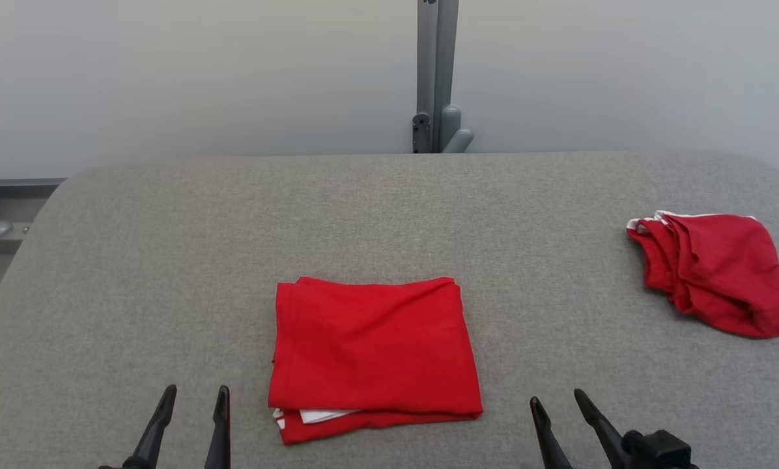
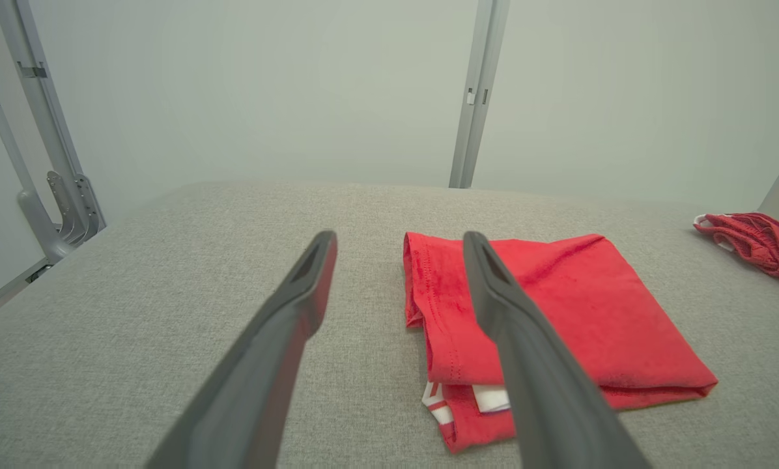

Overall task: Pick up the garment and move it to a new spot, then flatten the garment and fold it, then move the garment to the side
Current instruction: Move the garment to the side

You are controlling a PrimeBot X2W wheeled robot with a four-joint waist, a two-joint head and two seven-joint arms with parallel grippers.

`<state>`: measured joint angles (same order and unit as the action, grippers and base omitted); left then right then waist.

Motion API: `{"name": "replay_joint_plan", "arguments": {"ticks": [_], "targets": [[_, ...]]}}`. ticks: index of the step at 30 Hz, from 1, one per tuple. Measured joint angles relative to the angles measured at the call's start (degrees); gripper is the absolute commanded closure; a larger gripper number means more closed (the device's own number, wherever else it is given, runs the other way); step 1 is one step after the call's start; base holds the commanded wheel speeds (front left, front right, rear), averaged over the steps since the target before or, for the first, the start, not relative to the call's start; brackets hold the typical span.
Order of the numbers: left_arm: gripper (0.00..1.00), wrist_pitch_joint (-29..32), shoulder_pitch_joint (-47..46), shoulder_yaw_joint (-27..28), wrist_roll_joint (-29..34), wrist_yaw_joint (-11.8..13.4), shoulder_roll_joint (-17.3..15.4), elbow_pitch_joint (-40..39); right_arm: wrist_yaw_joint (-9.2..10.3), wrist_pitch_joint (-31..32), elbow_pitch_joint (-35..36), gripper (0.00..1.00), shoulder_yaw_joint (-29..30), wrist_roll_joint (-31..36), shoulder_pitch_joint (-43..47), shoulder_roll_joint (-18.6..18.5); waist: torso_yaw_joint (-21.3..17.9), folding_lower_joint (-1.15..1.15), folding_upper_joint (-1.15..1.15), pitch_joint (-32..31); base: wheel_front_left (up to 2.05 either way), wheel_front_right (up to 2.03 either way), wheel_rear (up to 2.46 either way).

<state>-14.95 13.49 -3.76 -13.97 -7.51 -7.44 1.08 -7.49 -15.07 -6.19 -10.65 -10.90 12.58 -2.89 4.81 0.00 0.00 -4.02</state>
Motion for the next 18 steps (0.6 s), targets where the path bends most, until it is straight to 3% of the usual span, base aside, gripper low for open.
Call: {"name": "replay_joint_plan", "arguments": {"ticks": [5, 10, 18], "targets": [[0.0, 0.0, -0.09, -1.78, 0.07, 0.0, -0.19, -0.08, 0.0, 0.0, -9.15, 0.0, -4.5, -7.64, -6.37, 0.07, 1.96, 0.0, 0.0, 0.51, 0.0, 0.0, 0.0], [0.0, 0.0, -0.36, -3.48, -0.21, 0.0, -0.47, -0.21, 0.01, 0.29, -19.61, 0.0, -8.42, -20.74, -13.76, -0.03, 4.8, 0.0, 0.0, 1.14, 0.0, 0.0, 0.0], [0.0, 0.0, -1.72, -5.69, -1.86, 0.0, -2.48, -0.71, 0.01, 4.47, -26.6, 0.0, -11.22, -41.68, -24.28, -3.99, 10.76, 0.0, 0.0, 3.17, 0.0, 0.0, 0.0]]}}
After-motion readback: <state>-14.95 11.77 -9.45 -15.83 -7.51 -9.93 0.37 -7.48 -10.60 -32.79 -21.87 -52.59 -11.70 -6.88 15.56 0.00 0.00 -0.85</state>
